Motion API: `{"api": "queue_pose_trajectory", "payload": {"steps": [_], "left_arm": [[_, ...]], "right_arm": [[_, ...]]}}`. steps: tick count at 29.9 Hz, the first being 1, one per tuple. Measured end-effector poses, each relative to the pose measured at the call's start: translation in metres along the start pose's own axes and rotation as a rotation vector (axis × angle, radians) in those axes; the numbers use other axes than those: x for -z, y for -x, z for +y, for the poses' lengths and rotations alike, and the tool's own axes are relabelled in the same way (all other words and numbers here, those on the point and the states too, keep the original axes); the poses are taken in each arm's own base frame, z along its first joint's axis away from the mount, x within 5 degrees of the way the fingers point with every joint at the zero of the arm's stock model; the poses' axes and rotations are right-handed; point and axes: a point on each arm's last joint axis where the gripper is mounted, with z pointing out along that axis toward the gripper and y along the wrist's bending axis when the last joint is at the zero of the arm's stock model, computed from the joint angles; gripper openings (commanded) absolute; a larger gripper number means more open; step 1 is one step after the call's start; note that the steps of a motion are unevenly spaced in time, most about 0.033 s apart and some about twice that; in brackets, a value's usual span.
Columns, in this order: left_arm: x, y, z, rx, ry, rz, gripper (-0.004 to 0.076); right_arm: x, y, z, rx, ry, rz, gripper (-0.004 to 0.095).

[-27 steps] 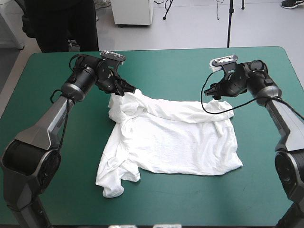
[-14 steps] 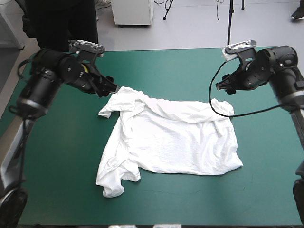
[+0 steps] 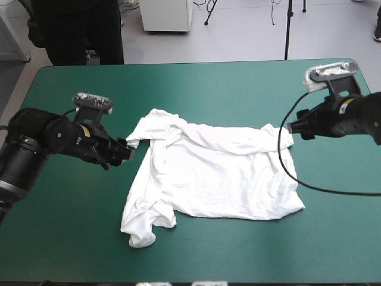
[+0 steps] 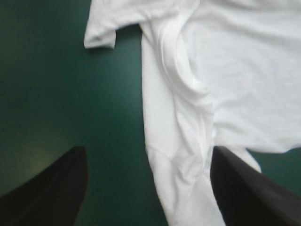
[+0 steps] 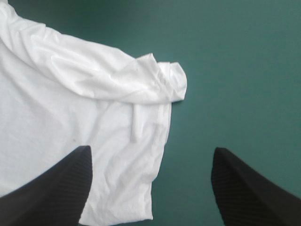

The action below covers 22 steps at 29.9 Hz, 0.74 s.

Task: Fold the cloth

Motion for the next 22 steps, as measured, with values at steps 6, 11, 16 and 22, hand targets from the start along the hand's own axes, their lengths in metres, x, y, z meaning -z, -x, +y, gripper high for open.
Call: {"api": "queue_pose_trajectory", "payload": {"steps": [6, 11, 16, 22], "left_arm": [[-0.054, -0.037, 0.002, 0.018, -0.004, 0.212, 0.0523], [-0.091, -0.048, 0.003, 0.026, -0.004, 0.257, 0.0498], [-0.121, -0.044, 0.002, 0.025, -0.019, 0.286, 0.0475], [-0.157, -0.041, 0.000, 0.037, -0.038, 0.353, 0.0472]], "right_arm": [[0.001, -0.042, 0.002, -0.027, 0.003, 0.059, 0.0671], [-0.007, -0.065, 0.004, -0.044, 0.008, 0.114, 0.0671], [-0.020, -0.076, 0.004, -0.051, 0.009, 0.166, 0.0671], [-0.038, -0.089, 0.005, -0.062, 0.007, 0.214, 0.0671]]}}
